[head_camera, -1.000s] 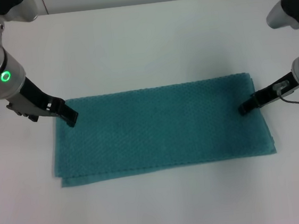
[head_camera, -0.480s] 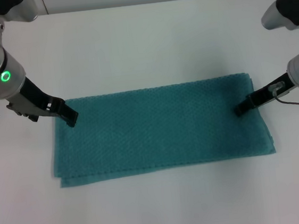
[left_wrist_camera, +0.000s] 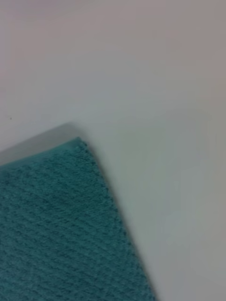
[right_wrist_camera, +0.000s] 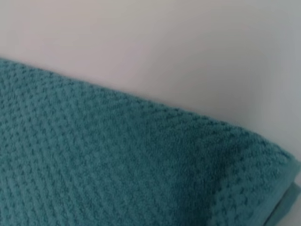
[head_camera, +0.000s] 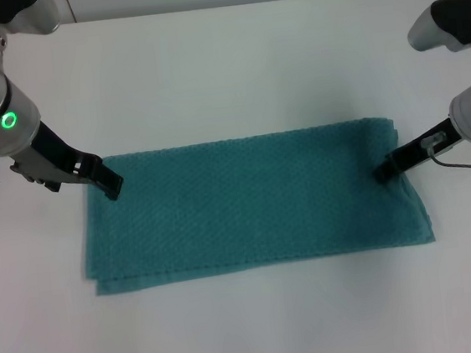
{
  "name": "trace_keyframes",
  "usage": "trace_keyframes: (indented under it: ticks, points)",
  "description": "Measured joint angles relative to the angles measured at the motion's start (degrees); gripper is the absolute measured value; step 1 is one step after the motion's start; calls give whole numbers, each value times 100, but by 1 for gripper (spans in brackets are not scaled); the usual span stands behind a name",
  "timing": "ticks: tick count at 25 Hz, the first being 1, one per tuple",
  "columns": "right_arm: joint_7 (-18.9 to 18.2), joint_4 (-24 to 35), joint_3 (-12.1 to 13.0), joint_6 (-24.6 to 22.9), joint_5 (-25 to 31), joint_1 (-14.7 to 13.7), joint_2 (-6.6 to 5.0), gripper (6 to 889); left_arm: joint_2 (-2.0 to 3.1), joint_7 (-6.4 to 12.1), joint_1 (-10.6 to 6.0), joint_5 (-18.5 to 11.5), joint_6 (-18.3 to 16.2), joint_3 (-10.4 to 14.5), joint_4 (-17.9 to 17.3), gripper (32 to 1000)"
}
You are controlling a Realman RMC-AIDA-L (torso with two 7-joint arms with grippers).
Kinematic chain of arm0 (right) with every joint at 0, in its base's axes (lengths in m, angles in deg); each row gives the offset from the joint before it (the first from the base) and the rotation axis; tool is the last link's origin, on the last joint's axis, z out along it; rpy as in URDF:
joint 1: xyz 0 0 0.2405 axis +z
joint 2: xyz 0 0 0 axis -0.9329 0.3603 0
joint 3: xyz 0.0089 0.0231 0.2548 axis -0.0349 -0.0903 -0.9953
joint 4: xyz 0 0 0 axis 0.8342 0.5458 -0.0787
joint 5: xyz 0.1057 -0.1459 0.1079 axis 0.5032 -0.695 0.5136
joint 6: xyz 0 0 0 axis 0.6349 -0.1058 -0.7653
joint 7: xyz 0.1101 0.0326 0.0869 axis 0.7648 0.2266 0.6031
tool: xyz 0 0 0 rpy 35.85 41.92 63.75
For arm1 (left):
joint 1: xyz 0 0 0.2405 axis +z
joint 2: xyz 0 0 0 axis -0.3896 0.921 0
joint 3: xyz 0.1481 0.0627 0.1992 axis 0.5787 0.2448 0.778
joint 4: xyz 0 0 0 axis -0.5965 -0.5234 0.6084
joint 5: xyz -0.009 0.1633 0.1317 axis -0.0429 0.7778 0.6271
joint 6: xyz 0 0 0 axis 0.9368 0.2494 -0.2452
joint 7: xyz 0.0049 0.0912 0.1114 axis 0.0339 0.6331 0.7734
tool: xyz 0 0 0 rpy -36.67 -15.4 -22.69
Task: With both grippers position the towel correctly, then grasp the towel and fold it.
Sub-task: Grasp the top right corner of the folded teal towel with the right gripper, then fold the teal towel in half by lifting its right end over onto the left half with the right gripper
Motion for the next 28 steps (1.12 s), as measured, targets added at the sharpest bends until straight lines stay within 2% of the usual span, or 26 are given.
trace_keyframes:
  ticks: [10,19,28]
  points:
    - [-168,-19,-5,8,18,-23,-3,144,0,8,20,0,-6,0,0,918]
    - [-115,7,-32,-220,15,5,-108,118,4,10,43,8,-9,0,5,919]
    - [173,65,-47,-477,-16,-39,-620,115,15,17,53,42,-6,0,9,919]
